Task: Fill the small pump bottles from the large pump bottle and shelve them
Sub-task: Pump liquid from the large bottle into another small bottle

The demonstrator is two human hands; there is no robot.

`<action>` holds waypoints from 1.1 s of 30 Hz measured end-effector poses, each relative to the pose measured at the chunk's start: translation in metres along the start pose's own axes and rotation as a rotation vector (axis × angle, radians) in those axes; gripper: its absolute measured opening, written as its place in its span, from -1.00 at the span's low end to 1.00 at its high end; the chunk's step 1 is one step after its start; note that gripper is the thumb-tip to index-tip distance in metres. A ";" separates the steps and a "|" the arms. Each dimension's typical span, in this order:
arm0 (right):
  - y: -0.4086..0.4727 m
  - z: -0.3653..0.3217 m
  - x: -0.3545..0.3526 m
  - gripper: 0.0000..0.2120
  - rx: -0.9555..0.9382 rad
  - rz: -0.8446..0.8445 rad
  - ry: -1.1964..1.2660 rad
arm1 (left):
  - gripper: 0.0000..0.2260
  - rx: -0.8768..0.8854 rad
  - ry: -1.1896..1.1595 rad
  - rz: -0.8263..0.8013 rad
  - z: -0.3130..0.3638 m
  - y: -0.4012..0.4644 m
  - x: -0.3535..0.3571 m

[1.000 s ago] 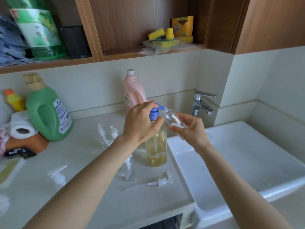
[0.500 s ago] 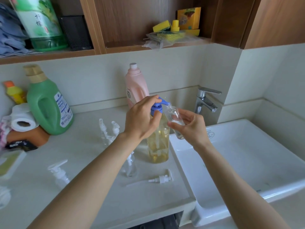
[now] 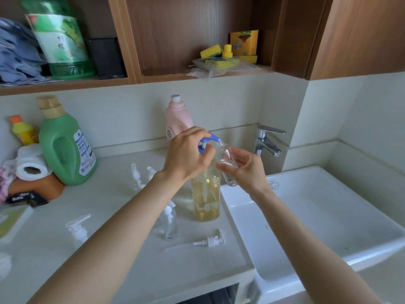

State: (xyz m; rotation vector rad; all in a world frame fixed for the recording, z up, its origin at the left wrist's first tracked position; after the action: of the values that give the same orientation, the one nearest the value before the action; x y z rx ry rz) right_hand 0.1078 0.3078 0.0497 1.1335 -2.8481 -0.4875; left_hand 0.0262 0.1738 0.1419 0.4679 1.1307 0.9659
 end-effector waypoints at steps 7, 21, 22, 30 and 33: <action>-0.002 0.012 -0.006 -0.54 0.031 0.039 -0.096 | -0.63 -0.011 -0.012 0.020 -0.012 -0.017 0.014; 0.000 0.000 -0.011 -0.58 0.010 -0.007 -0.097 | -0.64 0.031 -0.008 0.030 -0.001 0.003 -0.004; 0.001 0.000 -0.010 -0.57 0.013 -0.013 -0.101 | -0.66 0.026 -0.022 0.045 -0.001 0.003 -0.004; -0.001 0.006 -0.008 -0.63 0.029 -0.035 -0.121 | -0.67 0.023 -0.031 0.057 -0.014 -0.015 0.012; -0.004 0.009 -0.007 -0.65 0.043 -0.021 -0.105 | -0.66 0.011 -0.019 0.039 -0.015 -0.019 0.016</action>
State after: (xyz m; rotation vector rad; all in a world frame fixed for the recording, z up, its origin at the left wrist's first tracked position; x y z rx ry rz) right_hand 0.1139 0.3127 0.0403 1.1803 -2.9527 -0.5036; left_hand 0.0222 0.1753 0.1136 0.5088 1.1138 0.9875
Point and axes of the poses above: each hand's wrist, its own y-axis towards the middle knuckle, its own x-axis out of the palm, z = x × y, the point moved 7 cm from there along y, towards the middle knuckle, and after that the axes turned 2 degrees about z, right-handed, at the moved point
